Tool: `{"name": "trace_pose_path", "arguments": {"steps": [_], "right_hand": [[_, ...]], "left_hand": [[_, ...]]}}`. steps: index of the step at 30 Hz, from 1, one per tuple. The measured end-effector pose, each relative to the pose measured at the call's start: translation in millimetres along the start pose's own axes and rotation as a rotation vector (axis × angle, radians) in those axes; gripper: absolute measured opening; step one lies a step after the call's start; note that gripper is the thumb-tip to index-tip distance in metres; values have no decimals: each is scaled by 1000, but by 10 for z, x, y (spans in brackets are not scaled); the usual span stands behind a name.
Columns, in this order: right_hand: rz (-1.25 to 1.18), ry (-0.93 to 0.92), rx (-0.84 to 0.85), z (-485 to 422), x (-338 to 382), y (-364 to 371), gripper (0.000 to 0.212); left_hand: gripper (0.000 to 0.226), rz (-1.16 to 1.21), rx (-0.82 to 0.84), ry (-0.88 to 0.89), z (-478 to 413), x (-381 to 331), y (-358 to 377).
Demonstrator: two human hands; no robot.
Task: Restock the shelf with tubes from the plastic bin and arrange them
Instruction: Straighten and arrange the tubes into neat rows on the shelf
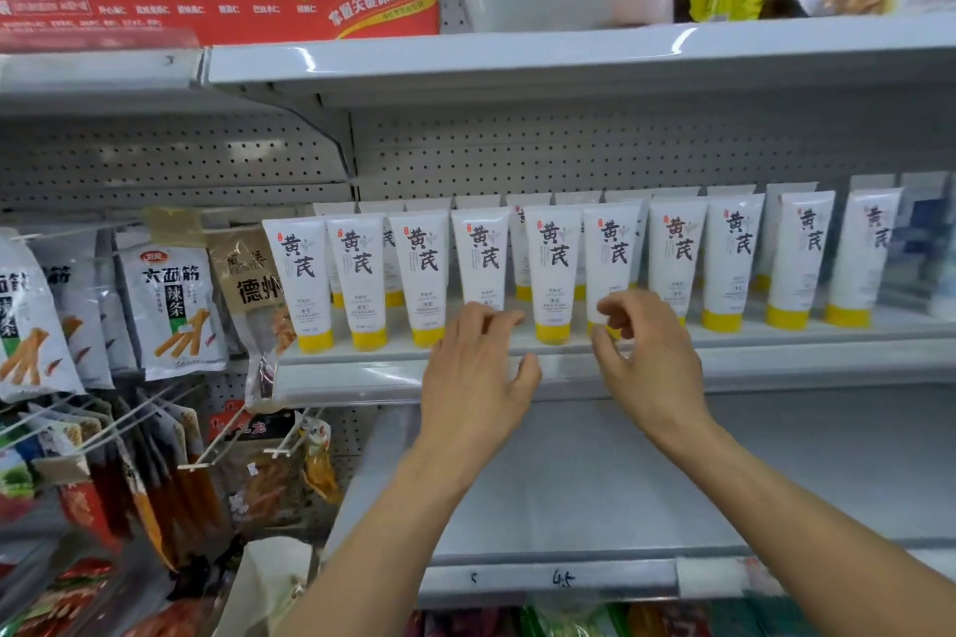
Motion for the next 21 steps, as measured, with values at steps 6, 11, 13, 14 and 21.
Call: {"name": "trace_pose_path", "arguments": {"steps": [6,11,13,14,21], "right_hand": [[72,-13,201,-126,-313,168,30],[263,-80,357,-99,-317,361,35],[321,-99,388,-102,-294,377,38],[340,-108,399,-97,-288,389,38],[402,-138,366,-71,-263,389,43]], "left_hand": [[43,22,139,-70,-90,-292,541],[63,-155,128,-124,-170,-256,699],[55,-252,115,-126,-204,-234,718],[51,-289,110,-127,-211,-222,729],[42,-301,23,-120,-189,-241,707]]}}
Point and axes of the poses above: each hand's wrist, its own z-axis away from the middle knuckle, its own y-axis out of the palm, x = y × z, the point moved 10 cm from there along -z, towards the middle knuckle, and after that the axes turned 9 degrees about z, right-handed, at the moved point
